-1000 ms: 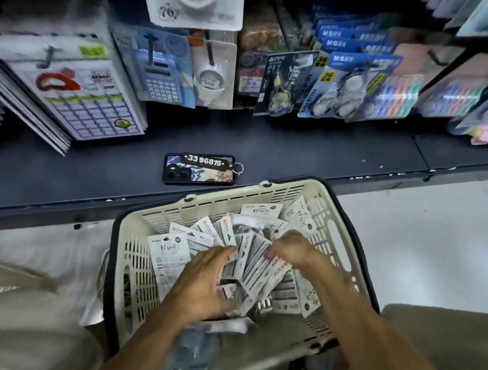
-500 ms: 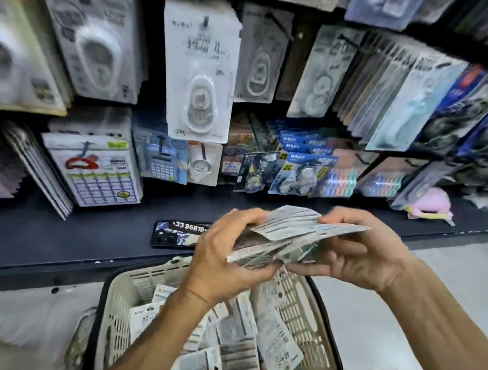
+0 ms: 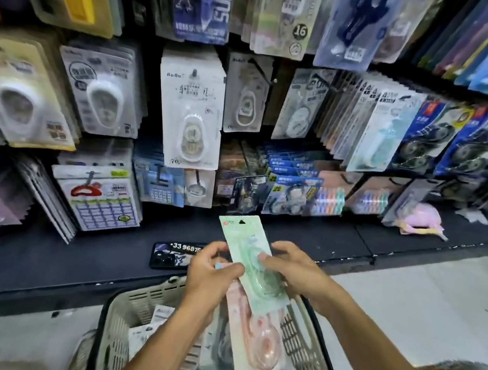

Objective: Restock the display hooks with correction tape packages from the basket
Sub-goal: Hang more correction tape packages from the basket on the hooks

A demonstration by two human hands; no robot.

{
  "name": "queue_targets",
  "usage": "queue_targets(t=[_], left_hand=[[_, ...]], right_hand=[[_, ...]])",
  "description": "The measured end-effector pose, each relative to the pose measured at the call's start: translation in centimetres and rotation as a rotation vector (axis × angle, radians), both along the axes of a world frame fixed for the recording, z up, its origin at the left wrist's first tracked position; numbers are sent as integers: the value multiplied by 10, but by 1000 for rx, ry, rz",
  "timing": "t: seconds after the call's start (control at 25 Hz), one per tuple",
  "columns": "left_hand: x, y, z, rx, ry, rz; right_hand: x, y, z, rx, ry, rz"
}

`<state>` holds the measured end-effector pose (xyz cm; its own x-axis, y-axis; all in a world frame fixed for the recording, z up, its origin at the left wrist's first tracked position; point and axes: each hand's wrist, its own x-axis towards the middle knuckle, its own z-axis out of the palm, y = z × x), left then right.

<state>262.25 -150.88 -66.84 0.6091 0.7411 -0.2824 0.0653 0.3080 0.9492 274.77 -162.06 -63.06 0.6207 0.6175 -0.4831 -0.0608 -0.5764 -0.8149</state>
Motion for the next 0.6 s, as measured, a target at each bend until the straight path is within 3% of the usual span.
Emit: queue_targets(t=[0.12,0.28,0.48,0.6], left_hand=[[-9,11,-14,-49,23,34],[-4,30,-12,-165,17,10],[-3,46,-5,-351,104,48],[-9,36,-8,-496,111,40]], right_hand=[[-6,-4,-45,146,279,-52],[-6,-8,-44,354,666,-3],[-25,3,-39,394,844,-180],[-39,8,-37,330,824,-296]])
